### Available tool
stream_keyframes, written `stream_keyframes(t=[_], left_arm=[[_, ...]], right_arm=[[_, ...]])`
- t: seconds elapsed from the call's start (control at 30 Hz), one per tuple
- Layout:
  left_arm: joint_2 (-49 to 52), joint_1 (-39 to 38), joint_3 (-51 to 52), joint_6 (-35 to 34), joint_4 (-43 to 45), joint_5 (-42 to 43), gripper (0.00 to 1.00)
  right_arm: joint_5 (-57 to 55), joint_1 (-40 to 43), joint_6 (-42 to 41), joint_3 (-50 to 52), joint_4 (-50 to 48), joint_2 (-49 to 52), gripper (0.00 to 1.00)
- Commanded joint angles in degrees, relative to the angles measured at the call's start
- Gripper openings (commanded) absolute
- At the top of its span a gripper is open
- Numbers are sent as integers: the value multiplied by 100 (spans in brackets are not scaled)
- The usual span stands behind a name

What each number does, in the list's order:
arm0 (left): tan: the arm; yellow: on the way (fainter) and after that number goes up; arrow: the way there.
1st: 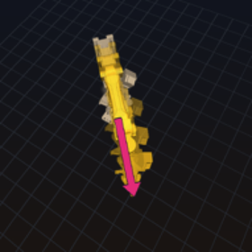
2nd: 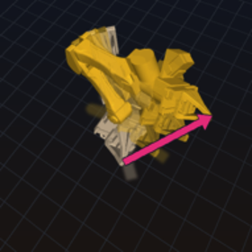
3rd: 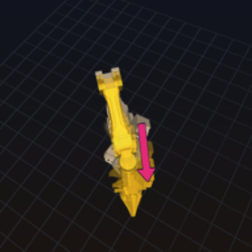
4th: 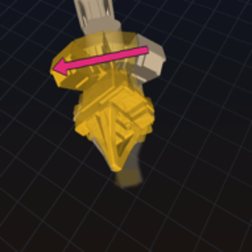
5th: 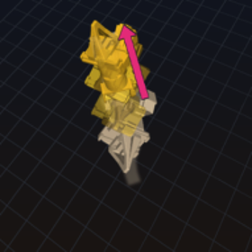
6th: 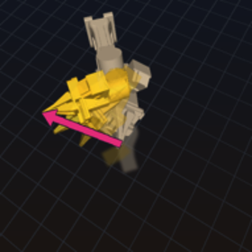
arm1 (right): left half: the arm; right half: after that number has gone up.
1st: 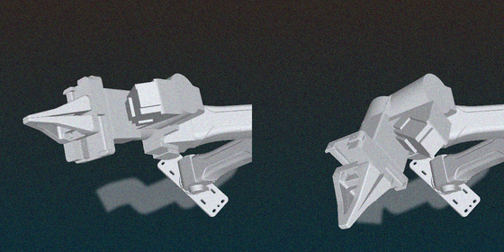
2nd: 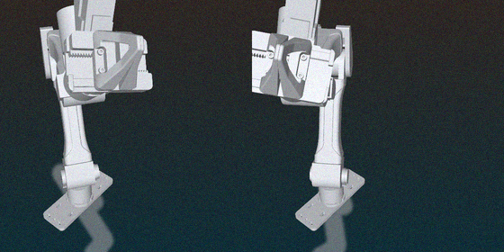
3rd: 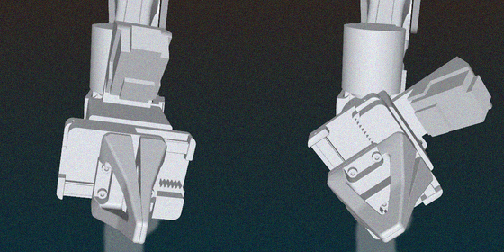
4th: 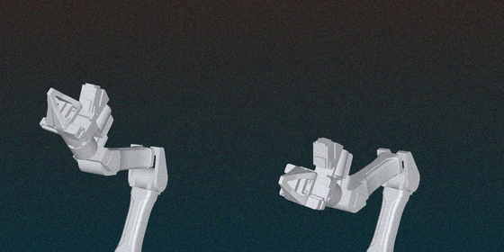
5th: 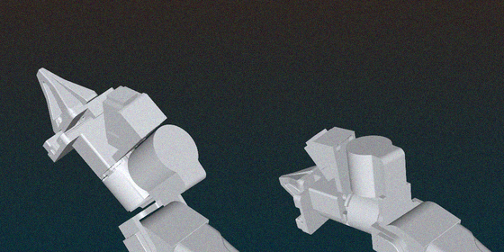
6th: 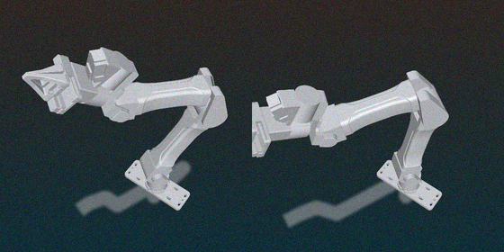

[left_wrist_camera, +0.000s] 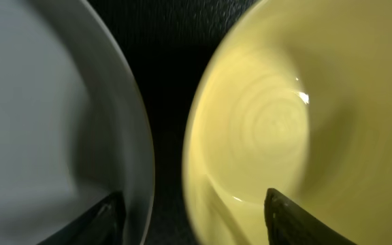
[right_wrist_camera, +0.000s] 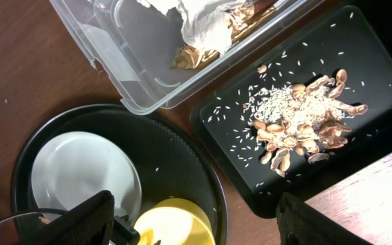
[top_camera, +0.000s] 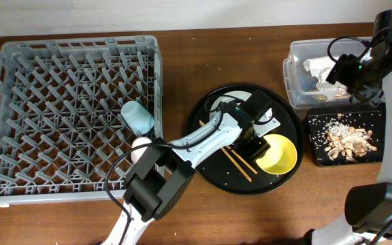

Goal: Sort waste into correct bins and load items into the dishwasher rack

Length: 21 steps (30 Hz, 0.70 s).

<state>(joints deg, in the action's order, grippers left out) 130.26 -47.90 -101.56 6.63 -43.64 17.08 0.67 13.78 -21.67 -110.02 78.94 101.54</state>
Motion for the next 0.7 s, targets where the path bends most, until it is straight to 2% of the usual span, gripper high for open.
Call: stream_keyframes(t=[0.0, 0.03, 0.13, 0.23, 0.37, 0.43, 0.47, 0.5, 0.53, 0.63, 0.67], left_arm=[[120, -37, 17, 9, 31, -83, 43], [120, -37, 17, 9, 31, -81, 40], [118, -17, -33, 9, -2, -81, 39], [114, 7, -544, 11, -400, -81, 29], [114, 7, -1174, 11, -791, -57, 11], [114, 0, -1180, 11, -822, -37, 8], [120, -2, -1178, 11, -896, -37, 47], [142, -7, -1174, 15, -901, -44, 62], [240, -22, -1174, 15, -892, -44, 66], [710, -37, -1174, 13, -920, -42, 68], [715, -31, -1174, 13, -920, -39, 56]], right_arm=[[-136, -20, 48, 52, 20, 9, 77], [-136, -20, 48, 52, 17, 9, 78], [-140, -20, 48, 52, 17, 9, 78], [-334, -20, 48, 52, 22, 9, 77], [-396, -20, 48, 52, 39, 9, 78], [-396, -20, 48, 52, 57, 9, 78], [-396, -20, 48, 52, 68, 9, 78], [-396, -20, 48, 52, 72, 9, 78], [-396, -20, 48, 52, 94, 9, 78], [-398, -20, 197, 52, 166, 9, 77], [-400, -20, 197, 52, 184, 9, 78]])
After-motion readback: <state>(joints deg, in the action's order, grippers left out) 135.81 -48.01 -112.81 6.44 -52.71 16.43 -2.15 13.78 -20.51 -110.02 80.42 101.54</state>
